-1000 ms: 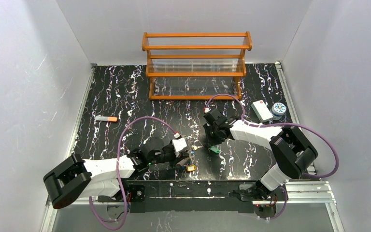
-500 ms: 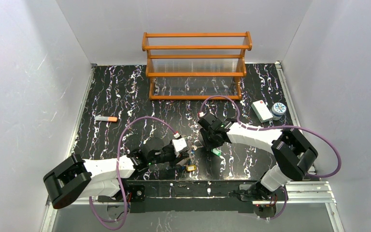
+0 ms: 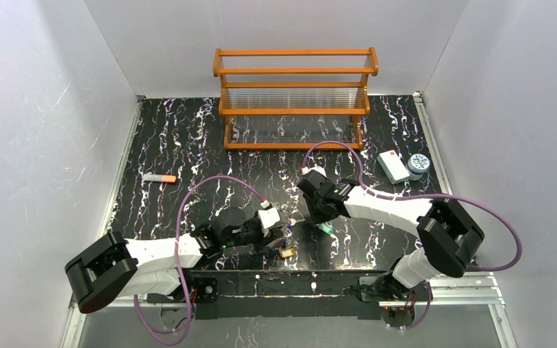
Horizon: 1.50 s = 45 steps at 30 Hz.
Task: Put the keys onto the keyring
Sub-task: Pick up the key from the center of the board.
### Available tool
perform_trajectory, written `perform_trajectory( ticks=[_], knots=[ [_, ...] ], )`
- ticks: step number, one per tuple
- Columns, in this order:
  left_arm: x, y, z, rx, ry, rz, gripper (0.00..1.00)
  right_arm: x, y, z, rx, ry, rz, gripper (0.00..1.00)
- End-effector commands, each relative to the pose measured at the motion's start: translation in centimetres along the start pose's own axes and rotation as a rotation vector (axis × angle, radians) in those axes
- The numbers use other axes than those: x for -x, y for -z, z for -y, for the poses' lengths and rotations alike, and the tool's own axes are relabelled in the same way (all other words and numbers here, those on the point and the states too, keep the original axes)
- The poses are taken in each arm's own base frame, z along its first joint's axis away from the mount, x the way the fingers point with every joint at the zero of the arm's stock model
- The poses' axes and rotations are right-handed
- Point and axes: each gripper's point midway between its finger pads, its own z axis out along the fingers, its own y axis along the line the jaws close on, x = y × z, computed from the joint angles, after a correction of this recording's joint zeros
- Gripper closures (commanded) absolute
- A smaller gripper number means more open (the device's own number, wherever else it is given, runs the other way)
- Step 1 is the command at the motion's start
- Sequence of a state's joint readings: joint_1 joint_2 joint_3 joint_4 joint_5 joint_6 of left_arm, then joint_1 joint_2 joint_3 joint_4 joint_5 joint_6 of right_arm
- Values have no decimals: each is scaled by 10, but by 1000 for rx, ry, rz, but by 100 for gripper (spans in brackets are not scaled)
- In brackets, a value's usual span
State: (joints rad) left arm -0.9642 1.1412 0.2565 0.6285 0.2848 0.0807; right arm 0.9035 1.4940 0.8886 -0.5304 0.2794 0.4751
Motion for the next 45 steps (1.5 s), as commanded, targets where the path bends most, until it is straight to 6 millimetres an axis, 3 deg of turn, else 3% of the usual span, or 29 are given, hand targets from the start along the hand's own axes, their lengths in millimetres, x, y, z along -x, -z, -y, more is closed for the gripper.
perform_trajectory(
  ticks=[1, 8, 14, 22, 32, 45],
  knots=[
    [6, 0, 1, -6, -5, 27, 100, 5, 9, -1, 4, -53, 31, 63],
    [8, 0, 3, -12, -1, 32, 100, -8, 4, 0, 76, -154, -22, 66],
    [8, 0, 3, -13, 1, 34, 100, -4, 8, 12, 200, -280, -20, 67],
    [9, -1, 4, -23, -1, 30, 100, 1, 20, -3, 441, -362, -10, 67],
    [9, 0, 5, -24, 1, 36, 100, -4, 8, 2, 450, -427, -71, 83],
    [10, -1, 5, -22, 2, 35, 100, -14, -4, 17, 351, -403, -107, 66]
  ],
)
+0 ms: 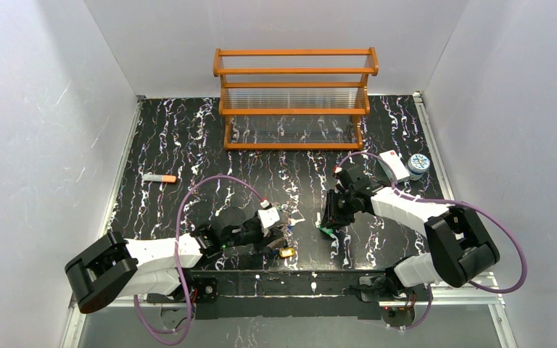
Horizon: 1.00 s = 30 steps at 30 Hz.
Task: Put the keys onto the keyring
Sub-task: Pick up the key from the center of the board.
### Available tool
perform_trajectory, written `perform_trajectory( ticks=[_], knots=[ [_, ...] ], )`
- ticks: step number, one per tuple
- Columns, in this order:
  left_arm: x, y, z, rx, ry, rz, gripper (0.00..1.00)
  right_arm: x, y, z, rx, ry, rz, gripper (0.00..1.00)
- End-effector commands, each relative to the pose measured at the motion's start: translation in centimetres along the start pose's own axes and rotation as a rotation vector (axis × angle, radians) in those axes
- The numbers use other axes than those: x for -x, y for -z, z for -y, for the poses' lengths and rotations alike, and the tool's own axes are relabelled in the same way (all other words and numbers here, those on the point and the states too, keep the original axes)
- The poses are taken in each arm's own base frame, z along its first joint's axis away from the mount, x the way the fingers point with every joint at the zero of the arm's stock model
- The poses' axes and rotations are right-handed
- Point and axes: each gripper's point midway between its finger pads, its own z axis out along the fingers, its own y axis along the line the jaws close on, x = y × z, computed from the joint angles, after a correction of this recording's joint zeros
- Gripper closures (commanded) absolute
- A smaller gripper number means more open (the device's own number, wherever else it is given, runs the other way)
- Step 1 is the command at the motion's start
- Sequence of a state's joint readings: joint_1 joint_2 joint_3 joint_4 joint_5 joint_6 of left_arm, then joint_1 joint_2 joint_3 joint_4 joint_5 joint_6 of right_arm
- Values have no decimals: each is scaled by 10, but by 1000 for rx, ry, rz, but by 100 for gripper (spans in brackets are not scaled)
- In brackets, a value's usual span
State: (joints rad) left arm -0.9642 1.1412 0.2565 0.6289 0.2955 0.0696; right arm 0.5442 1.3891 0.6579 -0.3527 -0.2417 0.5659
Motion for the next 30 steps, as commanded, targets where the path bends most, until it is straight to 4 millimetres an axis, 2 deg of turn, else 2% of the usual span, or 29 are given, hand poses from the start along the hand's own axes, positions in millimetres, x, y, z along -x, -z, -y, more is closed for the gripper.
perform_trajectory(
  ticks=[1, 6, 15, 23, 30],
  knots=[
    [9, -1, 2, -11, -10, 34, 100, 8, 2, -3, -1, 19, 16, 66],
    [9, -1, 2, -12, -9, 34, 100, 5, -3, -8, 42, 10, -1, 71],
    [10, 0, 2, -7, -1, 36, 100, 13, -3, -10, 40, 26, 23, 99],
    [14, -4, -6, 49, 85, 37, 100, 27, 15, -17, 37, 124, 78, 99],
    [17, -16, -12, 76, 147, 22, 100, 20, 29, -40, 154, 250, 75, 99]
  ],
)
